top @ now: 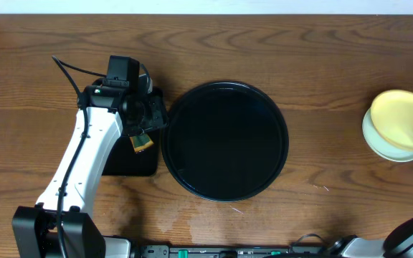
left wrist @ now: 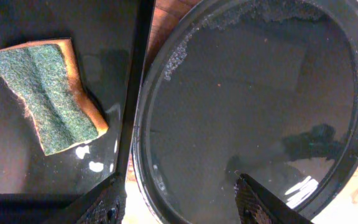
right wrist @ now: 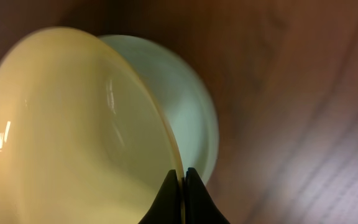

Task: Clean dirty plates on tray and stack at the side
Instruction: 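Carry the yellow plate right and place it on the mint plates, then release the yellow plate and withdraw right gripper toward the front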

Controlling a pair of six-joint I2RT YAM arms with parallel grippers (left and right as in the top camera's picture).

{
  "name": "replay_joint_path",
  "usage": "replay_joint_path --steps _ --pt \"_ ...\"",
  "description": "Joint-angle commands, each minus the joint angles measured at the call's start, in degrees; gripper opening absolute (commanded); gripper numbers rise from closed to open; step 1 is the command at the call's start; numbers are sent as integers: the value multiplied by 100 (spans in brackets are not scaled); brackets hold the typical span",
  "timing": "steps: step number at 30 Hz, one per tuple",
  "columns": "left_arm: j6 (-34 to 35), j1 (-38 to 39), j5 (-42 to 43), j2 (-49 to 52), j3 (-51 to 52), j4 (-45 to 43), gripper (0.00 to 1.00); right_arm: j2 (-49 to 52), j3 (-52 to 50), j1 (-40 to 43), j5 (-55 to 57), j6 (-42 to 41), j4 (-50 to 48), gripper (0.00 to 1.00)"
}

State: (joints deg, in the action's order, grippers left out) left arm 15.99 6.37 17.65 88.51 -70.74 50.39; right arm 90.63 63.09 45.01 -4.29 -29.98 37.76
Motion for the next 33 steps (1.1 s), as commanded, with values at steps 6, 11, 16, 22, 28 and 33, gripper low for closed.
replay_joint_path --steps 6,11,16,22,28,33 --pt "-114 -35 -35 -17 -59 17 58 721 -31 136 -170 444 -260 3" --pt "-114 -35 -35 -17 -59 17 59 549 -26 96 -616 568 -367 45" --pt "-114 -35 -33 -20 -59 39 58 42 -26 -63 -999 610 -389 45" --pt "-120 -35 -22 -702 -81 57 53 -1506 -26 -1443 -1893 1292 -396 45" --pt "-350 -35 -37 -1818 -81 192 54 -2374 -26 -3180 -2232 2098 -186 43" --pt "-437 -35 -42 -2625 -74 426 60 -2730 -26 -4819 -2253 2721 -133 48"
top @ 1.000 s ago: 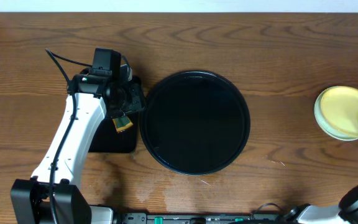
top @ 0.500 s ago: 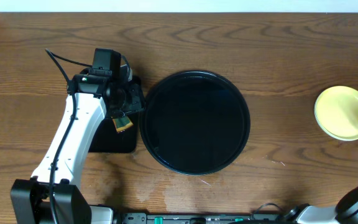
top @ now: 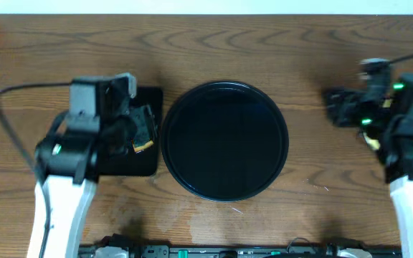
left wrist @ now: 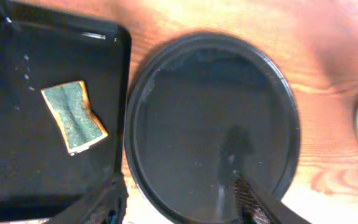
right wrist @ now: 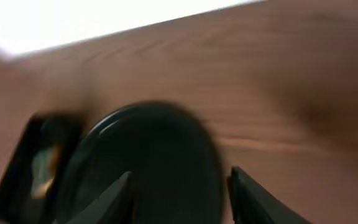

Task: Clean dirty plates on tray and stack at the side
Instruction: 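Release the yellow plate and withdraw right gripper toward the front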

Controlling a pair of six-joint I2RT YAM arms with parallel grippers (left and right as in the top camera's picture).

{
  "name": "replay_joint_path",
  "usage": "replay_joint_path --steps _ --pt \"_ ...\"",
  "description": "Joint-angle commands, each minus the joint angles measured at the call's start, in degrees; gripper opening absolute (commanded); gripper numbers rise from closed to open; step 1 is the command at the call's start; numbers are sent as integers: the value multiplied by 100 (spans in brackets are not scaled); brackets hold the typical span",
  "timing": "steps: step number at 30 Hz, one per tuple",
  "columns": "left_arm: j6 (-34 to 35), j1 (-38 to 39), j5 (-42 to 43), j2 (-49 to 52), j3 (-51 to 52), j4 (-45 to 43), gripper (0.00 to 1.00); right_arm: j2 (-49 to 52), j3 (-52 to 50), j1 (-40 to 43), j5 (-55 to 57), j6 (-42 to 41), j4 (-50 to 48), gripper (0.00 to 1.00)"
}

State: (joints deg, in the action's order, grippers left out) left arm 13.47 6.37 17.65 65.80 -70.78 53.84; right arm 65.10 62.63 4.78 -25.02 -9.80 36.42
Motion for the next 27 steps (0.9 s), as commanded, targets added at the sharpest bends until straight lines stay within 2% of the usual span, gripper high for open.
replay_joint_path --steps 1,3,4,9,18,22,27 --pt "-184 -35 -39 -501 -70 87 69 -188 20 -1174 -181 826 -28 54" --pt "-184 -35 -39 -621 -70 85 77 -177 20 -1569 -160 863 -63 99" --pt "-184 -35 -39 -656 -70 85 82 -160 20 -1740 -120 863 -85 99" --pt "74 -35 -39 -647 -70 57 84 -111 20 -2173 -48 861 -87 99" --pt "72 -35 -37 -592 -70 59 85 -107 20 -2181 -50 861 13 99" --pt "74 -35 -37 -592 -70 59 85 -129 20 -2140 114 905 363 99" --pt "74 -35 -37 -595 -70 59 86 -581 20 -1858 190 986 614 99"
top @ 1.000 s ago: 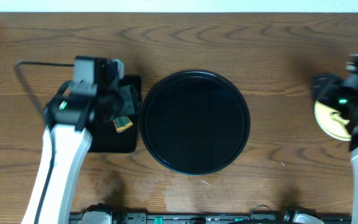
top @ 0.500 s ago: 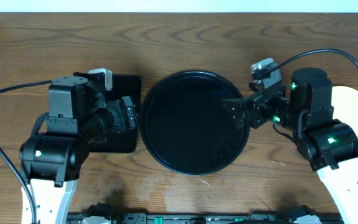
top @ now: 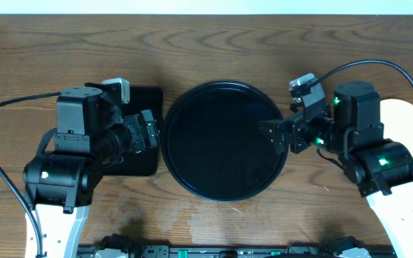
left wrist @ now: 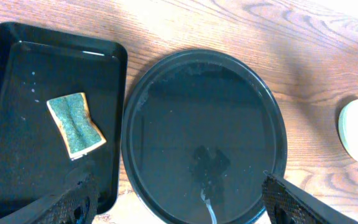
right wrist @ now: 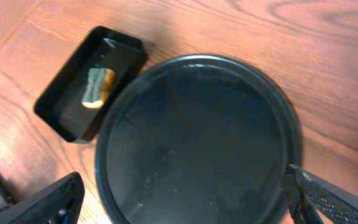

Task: Clean dirty plates on tray and stack at the side
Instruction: 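Release the yellow plate and withdraw right gripper toward the front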

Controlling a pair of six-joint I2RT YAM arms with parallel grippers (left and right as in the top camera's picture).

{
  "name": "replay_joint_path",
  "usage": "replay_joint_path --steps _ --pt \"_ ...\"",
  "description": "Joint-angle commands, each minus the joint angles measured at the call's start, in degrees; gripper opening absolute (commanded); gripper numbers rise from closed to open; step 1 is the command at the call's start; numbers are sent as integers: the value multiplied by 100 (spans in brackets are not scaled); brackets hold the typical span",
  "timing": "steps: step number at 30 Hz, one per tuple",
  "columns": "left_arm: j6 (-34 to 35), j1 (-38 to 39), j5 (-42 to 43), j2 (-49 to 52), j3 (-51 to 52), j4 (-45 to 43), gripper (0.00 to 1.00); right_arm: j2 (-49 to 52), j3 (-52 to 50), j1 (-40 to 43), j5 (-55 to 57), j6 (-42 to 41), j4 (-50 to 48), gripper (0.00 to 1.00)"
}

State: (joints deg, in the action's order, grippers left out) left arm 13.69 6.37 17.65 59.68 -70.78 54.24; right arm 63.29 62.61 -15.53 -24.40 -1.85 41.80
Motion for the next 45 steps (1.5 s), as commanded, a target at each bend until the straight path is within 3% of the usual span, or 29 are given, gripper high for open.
replay_joint_path --steps 1,10,20,28,33,38,45 --pt "52 -35 -37 17 -70 20 86 -570 22 236 221 245 109 99" --pt "52 -35 -37 17 -70 20 86 -2339 -575 382 2190 538 291 99" --pt "52 -35 -37 17 -70 20 86 -4715 -3604 387 2243 581 -1840 99" --pt "52 -35 -37 17 -70 20 86 -6205 -5125 597 2107 577 -2197 99" --pt "52 -35 -37 17 -70 20 86 -6301 -5619 649 2087 553 -2782 99" --pt "52 -35 -37 17 -70 20 86 -6301 -6255 649 2094 555 -3969 99" --pt "52 -35 -37 20 -70 22 86 -6297 -6229 645 2114 555 -3790 99"
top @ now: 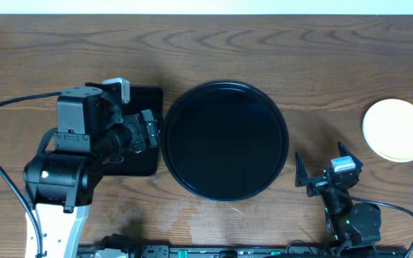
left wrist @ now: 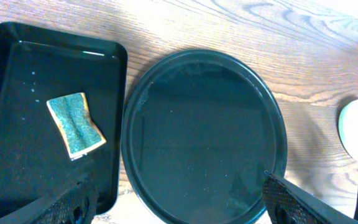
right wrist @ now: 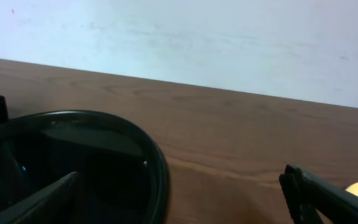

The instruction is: Clean dirty plates on tray and stack at the side

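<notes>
A stack of plates (top: 396,130), pale yellow on top, lies flat on the wood at the far right, and shows at the edge of the left wrist view as plates. The round black tray (top: 225,140) in the middle holds nothing. My left gripper (top: 144,132) hangs high and open over the sponge tray's right side, with its fingers (left wrist: 69,204) spread wide. Low at the front right, my right gripper (top: 324,173) is open, facing across the table past the round tray (right wrist: 79,163). A sliver of the yellow plate shows there.
A black rectangular tray (left wrist: 17,93) at the left holds a green and orange sponge (left wrist: 75,124). Water marks stain the wood in front of the round tray. A white wall rises behind the table's far edge.
My right arm was high over the round tray's right edge; now it sits low near the front right of the table, still open. The left arm has not moved.
First my right gripper was shut on the rim of the tilted yellow plate on the pale plate, the left open low by the sponge tray. Then both arms stood raised with open jaws and the plate lay flat. Now the right arm is down at the front.
</notes>
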Controlling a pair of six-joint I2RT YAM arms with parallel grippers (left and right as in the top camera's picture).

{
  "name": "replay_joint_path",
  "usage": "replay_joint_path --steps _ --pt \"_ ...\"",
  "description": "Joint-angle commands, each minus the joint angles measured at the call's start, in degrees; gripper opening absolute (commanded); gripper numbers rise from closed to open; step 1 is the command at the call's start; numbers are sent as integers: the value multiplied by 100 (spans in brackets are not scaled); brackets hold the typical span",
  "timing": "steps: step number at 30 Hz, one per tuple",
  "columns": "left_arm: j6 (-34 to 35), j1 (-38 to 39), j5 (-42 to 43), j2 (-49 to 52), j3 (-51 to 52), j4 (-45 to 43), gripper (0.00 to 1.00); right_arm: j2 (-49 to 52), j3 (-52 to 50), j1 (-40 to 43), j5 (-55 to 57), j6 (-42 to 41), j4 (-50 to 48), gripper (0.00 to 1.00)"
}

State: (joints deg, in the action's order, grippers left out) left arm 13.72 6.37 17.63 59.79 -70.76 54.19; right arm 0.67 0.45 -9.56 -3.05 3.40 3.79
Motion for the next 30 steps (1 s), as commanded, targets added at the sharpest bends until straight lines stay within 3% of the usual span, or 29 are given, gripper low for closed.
replay_joint_path --steps 1,30 --pt "50 -35 -35 9 -72 26 86 -35 -13 48 -20 31 13 99" --pt "46 -61 -129 -352 111 -28 86 -33 -13 48 -20 31 13 99"
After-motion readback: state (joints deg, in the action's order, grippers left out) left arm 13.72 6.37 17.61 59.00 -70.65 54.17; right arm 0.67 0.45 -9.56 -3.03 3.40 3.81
